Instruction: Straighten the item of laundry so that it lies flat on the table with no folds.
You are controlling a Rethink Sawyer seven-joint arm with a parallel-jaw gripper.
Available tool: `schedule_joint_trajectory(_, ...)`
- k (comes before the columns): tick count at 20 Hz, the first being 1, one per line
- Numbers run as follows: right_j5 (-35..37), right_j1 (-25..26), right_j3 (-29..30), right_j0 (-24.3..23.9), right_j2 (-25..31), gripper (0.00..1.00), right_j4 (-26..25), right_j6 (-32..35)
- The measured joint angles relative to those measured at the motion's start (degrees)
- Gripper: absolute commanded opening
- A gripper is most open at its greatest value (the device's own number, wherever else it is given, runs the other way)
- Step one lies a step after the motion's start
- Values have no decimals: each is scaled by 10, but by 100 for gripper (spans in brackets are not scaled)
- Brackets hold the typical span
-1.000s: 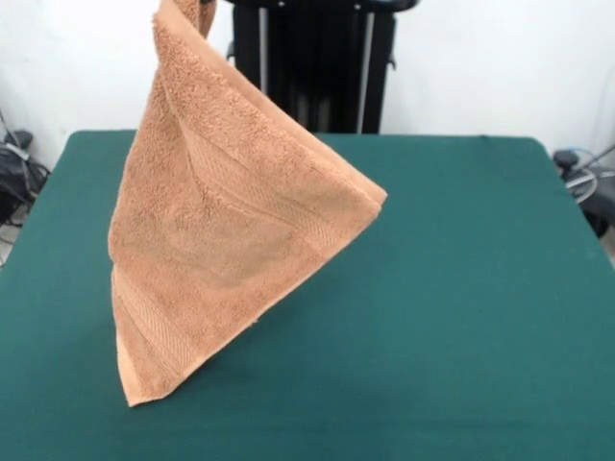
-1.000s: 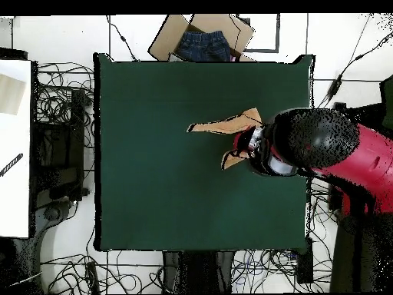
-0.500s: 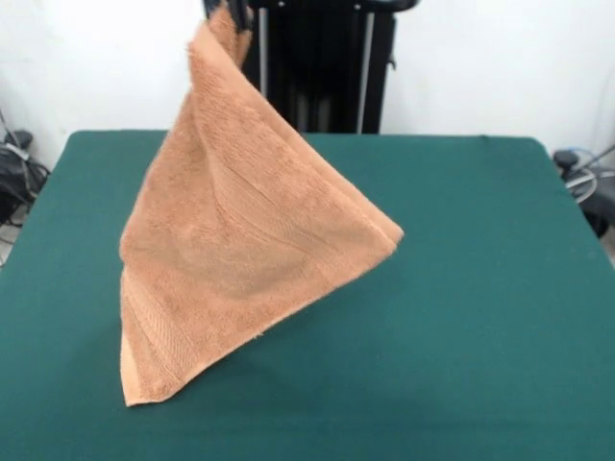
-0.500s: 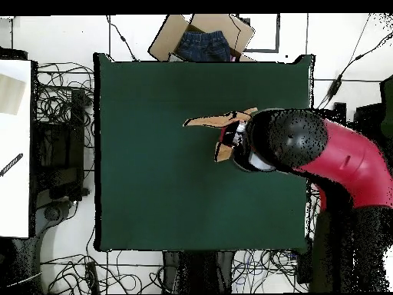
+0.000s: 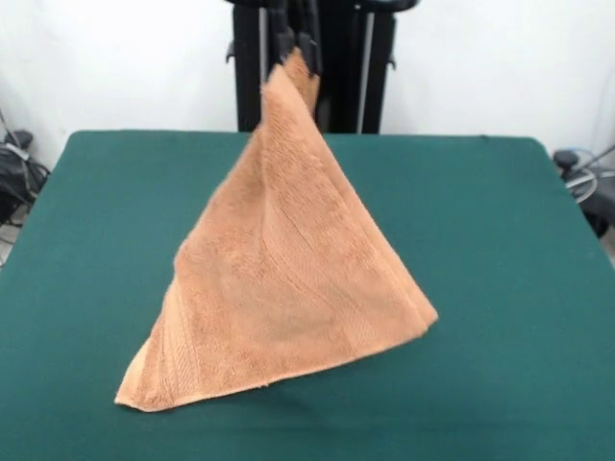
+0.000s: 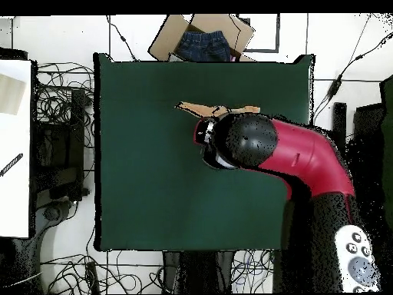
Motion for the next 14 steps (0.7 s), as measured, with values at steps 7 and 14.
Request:
schedule_joint_trajectory(7, -46, 3, 51, 24, -11, 0, 0, 0)
schedule_joint_trajectory(14, -99, 9, 98, 25, -12, 0, 0, 0)
